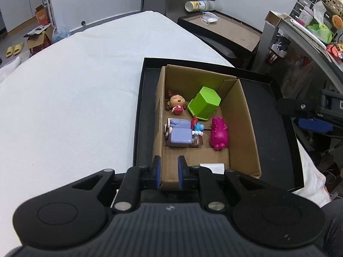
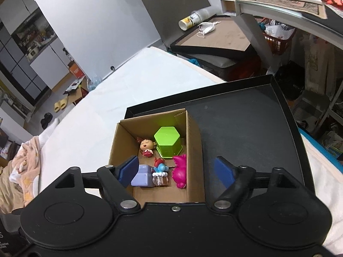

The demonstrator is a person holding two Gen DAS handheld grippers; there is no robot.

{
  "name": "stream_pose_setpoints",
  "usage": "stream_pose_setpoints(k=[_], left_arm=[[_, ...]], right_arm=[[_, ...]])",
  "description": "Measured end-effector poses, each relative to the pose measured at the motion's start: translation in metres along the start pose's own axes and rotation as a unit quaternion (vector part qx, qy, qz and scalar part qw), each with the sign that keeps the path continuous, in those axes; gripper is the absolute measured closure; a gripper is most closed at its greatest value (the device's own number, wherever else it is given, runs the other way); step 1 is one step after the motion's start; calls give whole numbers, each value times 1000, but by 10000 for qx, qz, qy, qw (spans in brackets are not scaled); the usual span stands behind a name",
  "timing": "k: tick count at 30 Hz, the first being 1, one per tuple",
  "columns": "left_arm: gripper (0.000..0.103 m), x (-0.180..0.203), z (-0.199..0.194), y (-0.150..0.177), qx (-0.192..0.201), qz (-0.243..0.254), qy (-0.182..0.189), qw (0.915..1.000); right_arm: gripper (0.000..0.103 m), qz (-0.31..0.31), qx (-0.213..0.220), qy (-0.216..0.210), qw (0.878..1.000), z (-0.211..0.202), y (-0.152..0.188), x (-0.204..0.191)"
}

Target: Organize rigid objects

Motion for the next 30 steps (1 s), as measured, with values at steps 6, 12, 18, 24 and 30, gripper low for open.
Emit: stream_pose_setpoints(k=[6, 12, 18, 24, 30], left_arm=[[77, 4, -16, 6, 82, -53, -31, 9999], [59, 11, -32, 12, 221, 11, -70, 9997], [36, 17, -55, 18, 390, 106, -28, 9992], [24, 25, -85, 24, 594, 246, 105, 9979], [16, 27, -112, 34, 766, 325, 165, 9964]], right_arm=[[17, -45, 132, -92, 9999, -21, 9, 2], [14, -190, 228, -124, 9995, -40, 20, 3], [7, -215, 338, -45, 9992, -66, 27, 9], [0, -160, 516, 27, 9985, -94, 35, 12], [0, -22, 748, 61, 9972, -125, 45, 16]])
Point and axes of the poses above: each gripper's, at about its wrist camera, not at the fingertips, and z roughly the way its jaws point, x to its right, y to its underside, the point moved 2 cm from there along z, roughly the way its jaws point, and after that the axes turned 3 degrees about x, right-handed, at the moved point
